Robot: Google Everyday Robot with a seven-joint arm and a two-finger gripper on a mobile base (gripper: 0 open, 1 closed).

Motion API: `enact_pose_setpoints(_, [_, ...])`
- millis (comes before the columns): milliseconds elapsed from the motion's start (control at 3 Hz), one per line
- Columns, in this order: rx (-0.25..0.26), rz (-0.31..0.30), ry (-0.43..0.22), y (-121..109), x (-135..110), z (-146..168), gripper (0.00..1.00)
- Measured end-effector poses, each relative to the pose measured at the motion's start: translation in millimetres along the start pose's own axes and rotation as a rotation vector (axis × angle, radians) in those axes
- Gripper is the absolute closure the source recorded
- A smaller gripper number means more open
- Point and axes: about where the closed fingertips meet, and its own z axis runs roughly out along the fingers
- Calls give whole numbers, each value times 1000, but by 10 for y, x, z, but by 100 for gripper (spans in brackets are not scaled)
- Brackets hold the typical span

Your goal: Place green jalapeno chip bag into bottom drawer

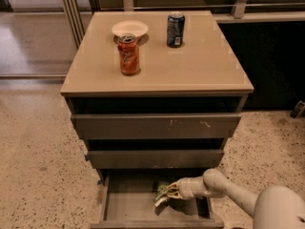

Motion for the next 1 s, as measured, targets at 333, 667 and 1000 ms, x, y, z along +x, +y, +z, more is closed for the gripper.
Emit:
enact_pose_setpoints(333, [5, 0, 4, -36, 38, 22, 75])
enact_pose_setpoints(667, [5, 0, 4, -36, 37, 23, 51])
enact_pose_setpoints(1000, [5, 0, 4, -36, 37, 23, 29])
